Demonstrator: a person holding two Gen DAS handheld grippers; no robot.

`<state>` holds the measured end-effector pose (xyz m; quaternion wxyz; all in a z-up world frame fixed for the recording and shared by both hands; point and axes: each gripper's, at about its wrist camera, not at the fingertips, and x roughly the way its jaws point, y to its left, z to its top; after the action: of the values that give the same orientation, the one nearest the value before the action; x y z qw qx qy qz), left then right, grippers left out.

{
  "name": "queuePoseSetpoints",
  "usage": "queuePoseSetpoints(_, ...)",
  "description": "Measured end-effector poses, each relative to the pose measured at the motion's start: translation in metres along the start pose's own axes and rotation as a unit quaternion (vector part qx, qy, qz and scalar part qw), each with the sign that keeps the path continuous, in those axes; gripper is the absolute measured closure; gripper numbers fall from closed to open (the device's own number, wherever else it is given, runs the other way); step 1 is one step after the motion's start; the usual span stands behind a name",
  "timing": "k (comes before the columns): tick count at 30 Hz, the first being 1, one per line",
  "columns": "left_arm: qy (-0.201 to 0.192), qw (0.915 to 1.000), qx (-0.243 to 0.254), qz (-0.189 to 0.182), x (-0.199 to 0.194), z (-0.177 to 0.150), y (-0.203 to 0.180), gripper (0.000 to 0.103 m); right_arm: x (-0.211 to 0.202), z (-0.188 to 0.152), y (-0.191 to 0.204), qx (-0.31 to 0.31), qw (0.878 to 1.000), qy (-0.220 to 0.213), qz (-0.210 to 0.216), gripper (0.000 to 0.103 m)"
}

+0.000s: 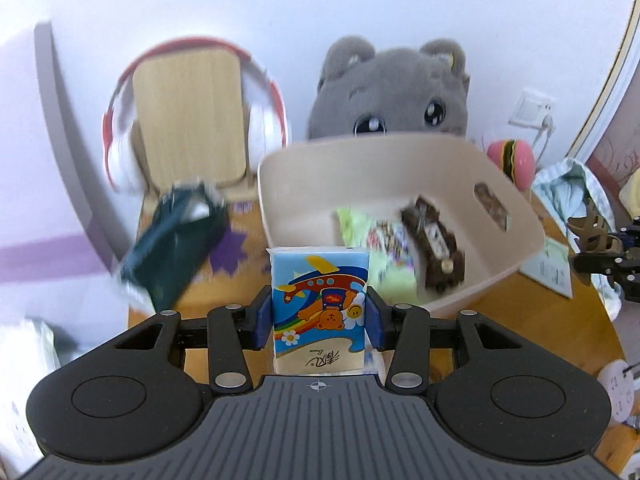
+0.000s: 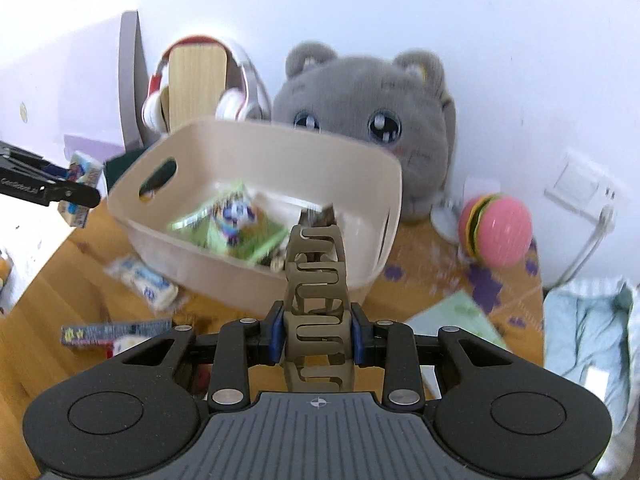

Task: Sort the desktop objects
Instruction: 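Carry the beige claw clip and tissue pack with both tools over the basket, then open both tools to drop the tissue pack and beige claw clip into the basket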

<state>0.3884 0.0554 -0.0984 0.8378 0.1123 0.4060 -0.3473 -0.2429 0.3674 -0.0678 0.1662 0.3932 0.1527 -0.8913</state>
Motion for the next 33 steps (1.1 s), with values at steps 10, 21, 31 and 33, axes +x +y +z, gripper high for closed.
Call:
queuePoseSetpoints(10, -0.04, 0.9989, 0.023, 0.007, 0.014, 0.054, -0.006, 0.057, 0.002, 0.05, -0.008, -0.006, 0.999, -0.046, -0.015, 0.073)
queuePoseSetpoints(21, -0.016, 0.9989, 0.038, 0.021, 0.065, 0.069, -0.021, 0.057, 0.055, 0.085, 0.002, 0.007, 0.999, -0.047, -0.024, 0.073)
queuePoseSetpoints(31, 0.041, 0.9951, 0.087, 0.021, 0.113, 0.055, -0.038, 0.057, 0.11, 0.083, 0.012, -0.002, 0.999, 0.008, -0.039, 0.073)
queuePoseSetpoints(33, 0.05, 0.9941, 0.095, 0.017, 0.119, 0.05, -0.042, 0.056, 0.12, 0.079, 0.013, -0.003, 0.999, 0.024, -0.042, 0.073)
